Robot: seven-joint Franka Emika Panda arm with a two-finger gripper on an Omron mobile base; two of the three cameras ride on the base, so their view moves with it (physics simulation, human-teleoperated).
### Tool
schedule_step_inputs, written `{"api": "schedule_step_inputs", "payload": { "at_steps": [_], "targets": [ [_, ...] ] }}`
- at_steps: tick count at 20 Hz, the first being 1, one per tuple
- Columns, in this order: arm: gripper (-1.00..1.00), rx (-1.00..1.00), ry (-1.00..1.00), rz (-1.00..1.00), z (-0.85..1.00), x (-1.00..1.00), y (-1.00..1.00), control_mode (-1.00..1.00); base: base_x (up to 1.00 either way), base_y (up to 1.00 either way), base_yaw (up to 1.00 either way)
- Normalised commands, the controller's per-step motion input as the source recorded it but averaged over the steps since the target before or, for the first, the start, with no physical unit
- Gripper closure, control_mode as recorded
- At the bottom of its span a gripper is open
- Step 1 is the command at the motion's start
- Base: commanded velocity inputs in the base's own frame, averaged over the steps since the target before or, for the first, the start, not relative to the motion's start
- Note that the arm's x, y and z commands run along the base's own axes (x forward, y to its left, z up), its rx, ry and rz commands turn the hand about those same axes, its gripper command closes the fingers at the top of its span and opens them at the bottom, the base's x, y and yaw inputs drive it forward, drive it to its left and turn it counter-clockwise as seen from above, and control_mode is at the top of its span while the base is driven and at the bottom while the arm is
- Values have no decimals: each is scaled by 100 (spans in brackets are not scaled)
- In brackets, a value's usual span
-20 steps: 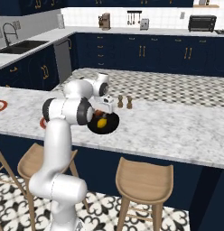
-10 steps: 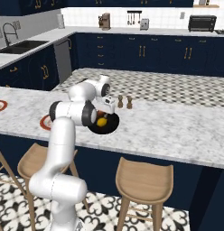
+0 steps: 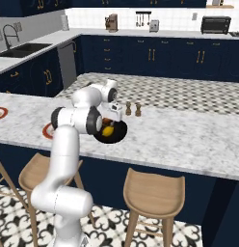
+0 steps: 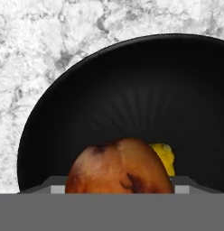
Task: Pick the chicken drumstick and lemon from their plates and place them in the bowl. Then put the bowl in the fridge.
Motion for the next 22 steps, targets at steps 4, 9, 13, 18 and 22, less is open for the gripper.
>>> {"api": "schedule_step_inputs", "payload": {
  "at_steps": [4, 9, 13, 18, 22],
  "targets": [
    [-100, 0, -9, -3, 0, -12, 0, -100, 0, 0, 0],
    [-100, 0, -14, -6, 18, -33, -3, -100, 0, 0, 0],
    [-100, 1, -8, -13, 39, -49, -26, -100, 0, 0, 0],
    [-100, 3, -6, -16, 42, -50, -36, -100, 0, 0, 0],
    [-100, 3, 0, -16, 19, -75, -46, -100, 0, 0, 0]
  ]
}}
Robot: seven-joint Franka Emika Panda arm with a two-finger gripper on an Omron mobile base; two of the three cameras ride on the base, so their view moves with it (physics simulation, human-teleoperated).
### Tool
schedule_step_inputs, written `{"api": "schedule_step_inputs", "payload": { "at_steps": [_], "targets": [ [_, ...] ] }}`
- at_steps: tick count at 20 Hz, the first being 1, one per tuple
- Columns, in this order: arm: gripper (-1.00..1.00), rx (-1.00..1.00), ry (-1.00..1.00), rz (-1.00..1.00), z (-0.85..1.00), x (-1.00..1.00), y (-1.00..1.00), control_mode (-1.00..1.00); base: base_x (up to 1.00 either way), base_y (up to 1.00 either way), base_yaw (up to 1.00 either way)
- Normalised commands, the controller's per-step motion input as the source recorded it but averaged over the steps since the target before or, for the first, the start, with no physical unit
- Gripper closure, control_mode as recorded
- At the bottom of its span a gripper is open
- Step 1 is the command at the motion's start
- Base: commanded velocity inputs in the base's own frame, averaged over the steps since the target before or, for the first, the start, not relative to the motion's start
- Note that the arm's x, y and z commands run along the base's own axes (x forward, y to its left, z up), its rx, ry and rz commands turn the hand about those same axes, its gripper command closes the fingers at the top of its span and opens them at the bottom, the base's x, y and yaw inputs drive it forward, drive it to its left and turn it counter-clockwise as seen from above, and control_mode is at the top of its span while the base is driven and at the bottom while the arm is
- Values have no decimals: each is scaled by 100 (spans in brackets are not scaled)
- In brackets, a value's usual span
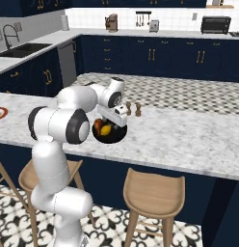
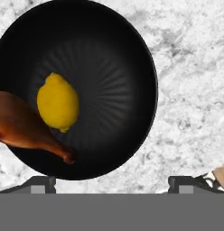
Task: Pick the chicken drumstick and lemon from their plates and place them in the bowl. Then put the bowl in the fridge.
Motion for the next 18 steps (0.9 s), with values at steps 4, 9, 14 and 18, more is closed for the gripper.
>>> {"api": "schedule_step_inputs", "payload": {
  "at_steps": [4, 9, 14, 18],
  "targets": [
    [-100, 0, -2, -14, 8, -53, -36, -100, 0, 0, 0],
    [-100, 0, 0, -9, 0, -11, -27, -100, 0, 0, 0],
    [-100, 2, -2, 0, -13, 5, 0, -100, 0, 0, 0],
    [-100, 8, 0, 0, -37, 34, -5, -100, 0, 0, 0]
  ]
}}
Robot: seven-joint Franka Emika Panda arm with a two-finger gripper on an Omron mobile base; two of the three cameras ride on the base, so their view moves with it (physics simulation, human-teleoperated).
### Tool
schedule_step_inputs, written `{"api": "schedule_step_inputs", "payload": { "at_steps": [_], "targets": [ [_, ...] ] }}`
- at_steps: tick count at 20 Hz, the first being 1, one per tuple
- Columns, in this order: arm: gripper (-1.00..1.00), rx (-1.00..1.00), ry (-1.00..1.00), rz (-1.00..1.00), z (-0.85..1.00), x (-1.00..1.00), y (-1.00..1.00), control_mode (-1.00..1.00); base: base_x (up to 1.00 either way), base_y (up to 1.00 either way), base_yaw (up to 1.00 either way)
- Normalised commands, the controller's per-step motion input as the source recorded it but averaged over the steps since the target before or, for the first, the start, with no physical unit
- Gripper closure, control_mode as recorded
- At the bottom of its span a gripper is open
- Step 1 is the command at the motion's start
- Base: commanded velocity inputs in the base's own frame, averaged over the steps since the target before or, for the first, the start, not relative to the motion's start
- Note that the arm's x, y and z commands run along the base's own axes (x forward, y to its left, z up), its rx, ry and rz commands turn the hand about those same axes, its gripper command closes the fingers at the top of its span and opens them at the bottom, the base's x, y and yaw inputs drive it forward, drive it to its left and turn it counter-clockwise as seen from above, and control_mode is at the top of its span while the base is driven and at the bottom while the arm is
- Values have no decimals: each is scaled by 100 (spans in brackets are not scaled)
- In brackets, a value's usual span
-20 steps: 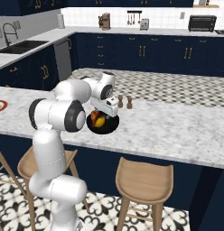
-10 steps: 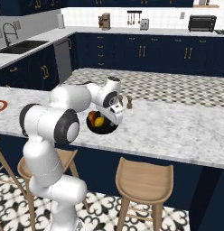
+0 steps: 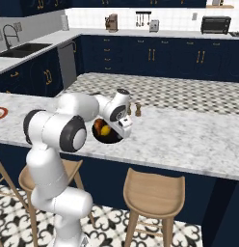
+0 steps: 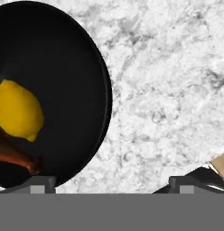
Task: Pick the chicken drumstick and lemon from their plates and place them in the bowl. Then put the bowl in the fridge.
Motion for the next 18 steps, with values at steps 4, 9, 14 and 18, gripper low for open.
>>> {"api": "schedule_step_inputs", "payload": {
  "at_steps": [4, 9, 14, 18],
  "targets": [
    [-100, 0, 0, 0, -32, 70, -5, -100, 0, 0, 0],
    [-100, 0, 1, 0, -30, 53, -8, -100, 0, 0, 0],
    [-100, 0, 0, 1, -34, 4, -7, -100, 0, 0, 0],
    [-100, 0, 0, 0, -43, 18, 0, -100, 0, 0, 0]
  ]
}}
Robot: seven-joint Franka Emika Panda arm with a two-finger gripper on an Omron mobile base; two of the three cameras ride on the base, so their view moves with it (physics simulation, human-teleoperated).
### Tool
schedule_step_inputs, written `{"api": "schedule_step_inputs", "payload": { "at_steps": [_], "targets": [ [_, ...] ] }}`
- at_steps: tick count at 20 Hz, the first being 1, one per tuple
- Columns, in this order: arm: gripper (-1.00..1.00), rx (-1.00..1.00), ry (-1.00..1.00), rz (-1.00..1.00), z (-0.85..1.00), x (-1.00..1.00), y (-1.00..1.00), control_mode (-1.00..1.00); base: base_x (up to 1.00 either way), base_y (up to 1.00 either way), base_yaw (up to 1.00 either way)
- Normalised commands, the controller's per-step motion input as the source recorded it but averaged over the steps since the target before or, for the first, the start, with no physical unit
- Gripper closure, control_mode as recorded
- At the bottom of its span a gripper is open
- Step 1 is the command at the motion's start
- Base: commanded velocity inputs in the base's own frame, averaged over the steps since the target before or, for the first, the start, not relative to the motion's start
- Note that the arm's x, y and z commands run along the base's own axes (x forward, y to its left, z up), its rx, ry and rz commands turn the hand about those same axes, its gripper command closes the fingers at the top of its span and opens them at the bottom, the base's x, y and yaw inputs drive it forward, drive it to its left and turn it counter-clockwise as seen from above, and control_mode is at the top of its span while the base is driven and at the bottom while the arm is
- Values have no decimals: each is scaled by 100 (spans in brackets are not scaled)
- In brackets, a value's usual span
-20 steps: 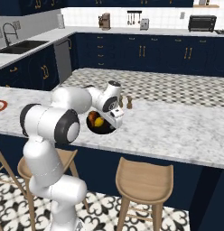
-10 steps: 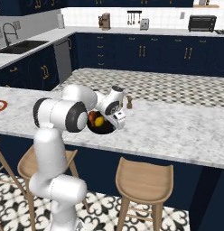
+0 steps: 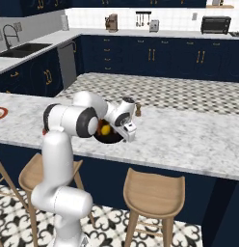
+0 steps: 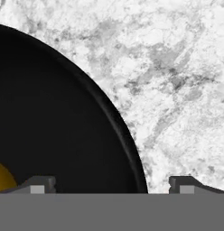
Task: Pick the chicken drumstick and lemon from their plates and place them in the bowl. Then put the bowl in the fridge.
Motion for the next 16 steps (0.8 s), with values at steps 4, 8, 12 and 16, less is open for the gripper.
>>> {"api": "schedule_step_inputs", "payload": {
  "at_steps": [4, 8, 12, 16],
  "targets": [
    [100, 0, 0, 0, -41, 14, 0, -100, 0, 0, 0],
    [100, 0, 0, 0, -23, 2, 1, -100, 0, 0, 0],
    [100, 0, 0, 0, -14, 4, 12, -100, 0, 0, 0],
    [100, 0, 0, 0, -20, 2, 31, -100, 0, 0, 0]
  ]
}}
